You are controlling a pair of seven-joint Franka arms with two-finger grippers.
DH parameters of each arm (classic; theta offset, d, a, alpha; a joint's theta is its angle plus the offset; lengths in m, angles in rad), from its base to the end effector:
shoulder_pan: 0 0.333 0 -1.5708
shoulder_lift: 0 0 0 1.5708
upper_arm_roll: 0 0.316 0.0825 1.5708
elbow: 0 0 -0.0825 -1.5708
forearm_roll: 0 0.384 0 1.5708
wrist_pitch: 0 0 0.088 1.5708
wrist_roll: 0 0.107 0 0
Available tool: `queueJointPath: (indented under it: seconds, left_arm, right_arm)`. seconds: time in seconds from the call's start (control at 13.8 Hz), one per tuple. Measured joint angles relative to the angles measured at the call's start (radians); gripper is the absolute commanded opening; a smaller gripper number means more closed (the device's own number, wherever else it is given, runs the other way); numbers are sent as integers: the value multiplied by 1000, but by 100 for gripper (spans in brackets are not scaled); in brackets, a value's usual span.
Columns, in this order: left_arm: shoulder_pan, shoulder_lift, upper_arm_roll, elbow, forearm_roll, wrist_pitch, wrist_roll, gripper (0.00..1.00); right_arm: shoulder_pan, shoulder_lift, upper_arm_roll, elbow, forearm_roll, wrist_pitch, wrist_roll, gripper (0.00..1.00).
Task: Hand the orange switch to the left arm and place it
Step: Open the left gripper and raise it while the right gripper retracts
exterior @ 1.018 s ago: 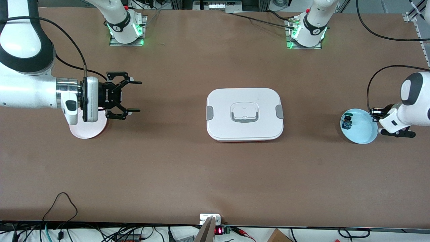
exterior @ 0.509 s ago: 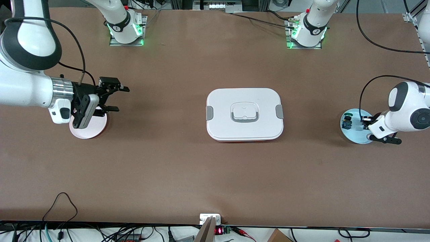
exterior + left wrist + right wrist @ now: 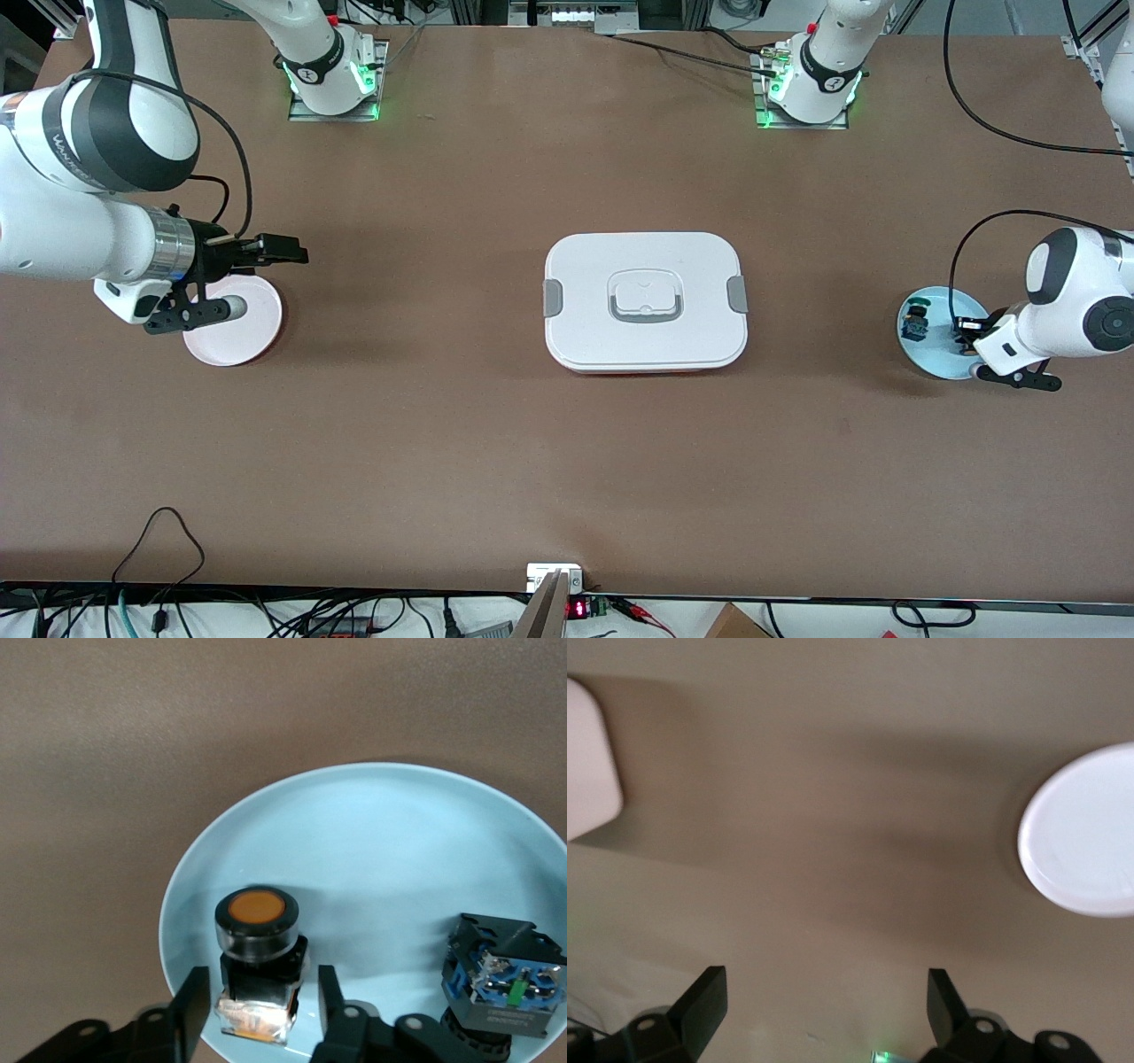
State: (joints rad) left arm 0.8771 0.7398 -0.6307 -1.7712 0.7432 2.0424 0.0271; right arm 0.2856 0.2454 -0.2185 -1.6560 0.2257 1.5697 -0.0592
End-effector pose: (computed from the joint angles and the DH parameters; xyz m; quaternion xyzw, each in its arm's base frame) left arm 0.5910 0.2124 0.1845 -0.9850 0.0775 0.1374 0.0698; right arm 0.5916 0.0737 0.4475 -0.9824 -0.0428 0.1614 0.0841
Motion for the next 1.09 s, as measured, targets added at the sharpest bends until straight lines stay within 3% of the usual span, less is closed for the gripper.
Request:
queueJointPath:
  seconds: [0.29, 0.58, 0.73, 1.09]
  left_arm:
    - [11, 1, -3, 15, 0, 6, 0, 100]
    - [54, -6, -60, 80, -18, 8, 56, 100]
    - [92, -25, -124, 103, -28, 7, 107, 100]
    - [218, -54, -343, 107, -38, -56, 165, 100]
  right_arm:
    - [-11, -26, -9, 30, -197, -5, 34, 100]
    - [-95, -41, -24, 115, -214, 25, 40, 100]
    - [-135, -45, -18, 163, -214, 2, 41, 100]
    - [-246, -61, 118, 193, -247, -24, 51, 100]
